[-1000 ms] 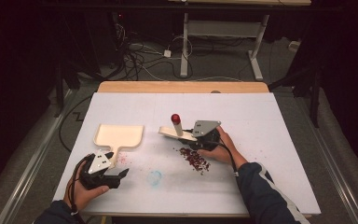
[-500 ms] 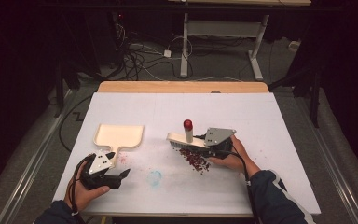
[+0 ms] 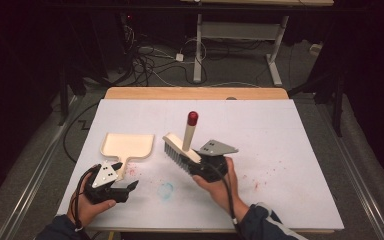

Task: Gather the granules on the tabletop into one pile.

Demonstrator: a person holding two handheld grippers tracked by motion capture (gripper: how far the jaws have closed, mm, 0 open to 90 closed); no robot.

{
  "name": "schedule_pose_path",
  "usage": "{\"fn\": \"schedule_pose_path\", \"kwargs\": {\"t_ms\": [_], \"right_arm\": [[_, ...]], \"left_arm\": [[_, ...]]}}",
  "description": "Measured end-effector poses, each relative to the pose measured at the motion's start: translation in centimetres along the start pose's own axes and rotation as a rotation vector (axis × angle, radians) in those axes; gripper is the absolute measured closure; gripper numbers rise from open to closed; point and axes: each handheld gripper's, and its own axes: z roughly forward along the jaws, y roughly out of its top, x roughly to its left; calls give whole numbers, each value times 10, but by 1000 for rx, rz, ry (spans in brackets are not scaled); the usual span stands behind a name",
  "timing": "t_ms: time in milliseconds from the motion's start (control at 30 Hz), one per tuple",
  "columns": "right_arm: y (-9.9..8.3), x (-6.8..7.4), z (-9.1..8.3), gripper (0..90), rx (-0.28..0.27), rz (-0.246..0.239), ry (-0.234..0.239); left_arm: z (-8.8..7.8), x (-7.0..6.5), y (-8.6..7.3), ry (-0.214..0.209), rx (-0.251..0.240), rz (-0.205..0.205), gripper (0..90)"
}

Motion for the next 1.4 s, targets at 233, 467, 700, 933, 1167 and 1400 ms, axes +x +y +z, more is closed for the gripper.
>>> {"fn": "schedule_pose_path", "kwargs": {"t_ms": [233,467,700,933,1167,1400], "right_arm": [[-14,12,28,673,67,37,-82],[-18,-7,18,672,88,86,-128],[-19,-24,-4,672,103,107,-174],[-21,-31,-15,672,116,111,-178],[-12,-28,-30,672,73,69,-137],[-4,-31,-63,672,42,-50,65]], "left_arm": [[-1,0,-1,-5,-2,4,201],[-1,-1,0,-4,0,9,201],[-1,-2,-1,-8,3,6,201],[0,-2,0,-10,8,6,201],[1,-2,0,-12,13,9,201],[1,-2,-1,-12,16,11,200]]}}
